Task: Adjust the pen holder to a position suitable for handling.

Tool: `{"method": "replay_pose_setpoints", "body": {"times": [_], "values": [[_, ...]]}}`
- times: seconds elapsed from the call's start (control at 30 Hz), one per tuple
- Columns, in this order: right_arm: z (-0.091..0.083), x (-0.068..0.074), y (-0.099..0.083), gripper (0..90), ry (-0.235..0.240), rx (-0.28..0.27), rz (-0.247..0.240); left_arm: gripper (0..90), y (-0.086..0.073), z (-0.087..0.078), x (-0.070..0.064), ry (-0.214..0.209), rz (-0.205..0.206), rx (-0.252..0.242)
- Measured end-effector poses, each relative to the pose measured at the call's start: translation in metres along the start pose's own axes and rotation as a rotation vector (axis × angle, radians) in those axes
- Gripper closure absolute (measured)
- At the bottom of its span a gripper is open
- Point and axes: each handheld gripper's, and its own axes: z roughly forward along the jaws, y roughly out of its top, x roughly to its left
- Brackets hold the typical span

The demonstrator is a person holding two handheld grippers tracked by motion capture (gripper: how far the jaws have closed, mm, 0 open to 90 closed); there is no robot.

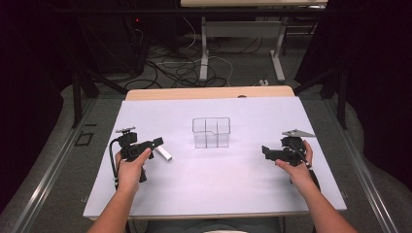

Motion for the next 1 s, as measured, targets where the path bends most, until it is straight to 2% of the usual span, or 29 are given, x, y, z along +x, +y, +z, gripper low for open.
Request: {"method": "replay_pose_setpoints", "body": {"times": [0.07, 0.17, 0.33, 0.43, 0.57, 0.67, 0.73, 0.77, 0.87, 0.9, 1.0], "values": [[0.000, 0.001, 0.000, 0.0, 0.004, -0.001, 0.011, 29.4, -0.001, -0.002, 0.003, 0.008, 0.005, 0.017], [0.000, 0.001, 0.000, 0.0, 0.008, -0.003, 0.009, 27.0, -0.002, -0.002, 0.006, 0.037, 0.021, 0.002], [0.001, 0.003, 0.000, 0.0, 0.014, 0.000, 0.017, 24.7, -0.003, -0.003, 0.011, 0.064, 0.005, 0.001], [0.001, 0.004, 0.000, 0.0, 0.020, 0.003, 0.010, 24.7, -0.004, -0.003, 0.015, 0.045, 0.000, 0.008], [0.000, 0.008, 0.000, 0.0, 0.030, -0.002, -0.011, 24.5, -0.003, -0.006, 0.018, 0.048, 0.017, 0.006], [-0.001, 0.013, 0.001, 1.7, 0.036, -0.010, -0.007, 21.3, -0.002, -0.007, 0.019, 0.063, 0.021, -0.015], [-0.003, 0.017, 0.002, 1.7, 0.047, -0.019, -0.013, 21.0, -0.003, -0.008, 0.020, 0.053, 0.019, -0.012], [-0.003, 0.020, 0.003, 1.7, 0.053, -0.025, -0.016, 20.2, -0.003, -0.007, 0.020, 0.054, 0.019, -0.029], [-0.004, 0.028, 0.005, 2.0, 0.068, -0.031, -0.038, 16.5, -0.004, -0.008, 0.023, 0.055, 0.016, -0.030], [-0.004, 0.032, 0.006, 2.2, 0.071, -0.033, -0.051, 16.0, -0.004, -0.007, 0.023, 0.067, 0.009, -0.037], [-0.005, 0.043, 0.009, 2.3, 0.083, -0.036, -0.085, 13.8, -0.004, -0.006, 0.026, 0.080, 0.020, -0.026]]}}
